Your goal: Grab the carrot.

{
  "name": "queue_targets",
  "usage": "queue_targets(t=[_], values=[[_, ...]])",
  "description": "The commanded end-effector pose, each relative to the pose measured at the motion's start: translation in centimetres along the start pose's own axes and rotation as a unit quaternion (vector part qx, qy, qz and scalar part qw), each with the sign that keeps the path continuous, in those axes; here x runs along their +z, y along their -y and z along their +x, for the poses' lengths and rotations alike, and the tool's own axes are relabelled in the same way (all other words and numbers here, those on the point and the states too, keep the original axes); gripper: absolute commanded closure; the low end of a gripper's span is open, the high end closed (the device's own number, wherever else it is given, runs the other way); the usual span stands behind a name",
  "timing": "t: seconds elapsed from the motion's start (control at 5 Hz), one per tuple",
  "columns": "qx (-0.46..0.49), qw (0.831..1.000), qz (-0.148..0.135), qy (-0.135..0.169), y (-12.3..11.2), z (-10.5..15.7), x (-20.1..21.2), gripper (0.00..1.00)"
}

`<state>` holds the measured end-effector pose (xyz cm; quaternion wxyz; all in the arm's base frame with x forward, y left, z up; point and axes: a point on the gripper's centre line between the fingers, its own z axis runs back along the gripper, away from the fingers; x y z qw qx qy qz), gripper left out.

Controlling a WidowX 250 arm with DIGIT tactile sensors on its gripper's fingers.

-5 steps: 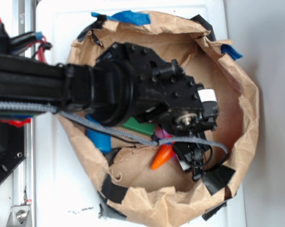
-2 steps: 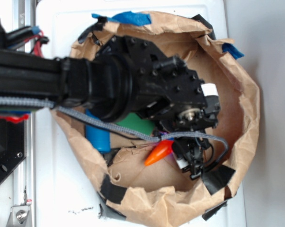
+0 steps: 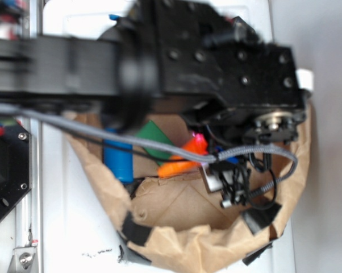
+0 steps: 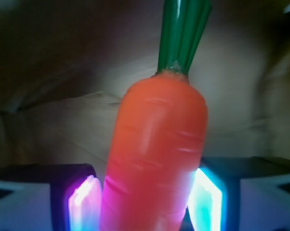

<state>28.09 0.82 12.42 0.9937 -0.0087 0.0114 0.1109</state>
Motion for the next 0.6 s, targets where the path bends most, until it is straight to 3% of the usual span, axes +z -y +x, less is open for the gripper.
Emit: queue_targets(t=[0.0,0.4], values=[[-0.095,0.993,0.008,0.07,-2.51,-1.24,6.92,1.0],[-0.097,0.993,0.0,0.073,-3.09,-1.7,7.07,1.0]])
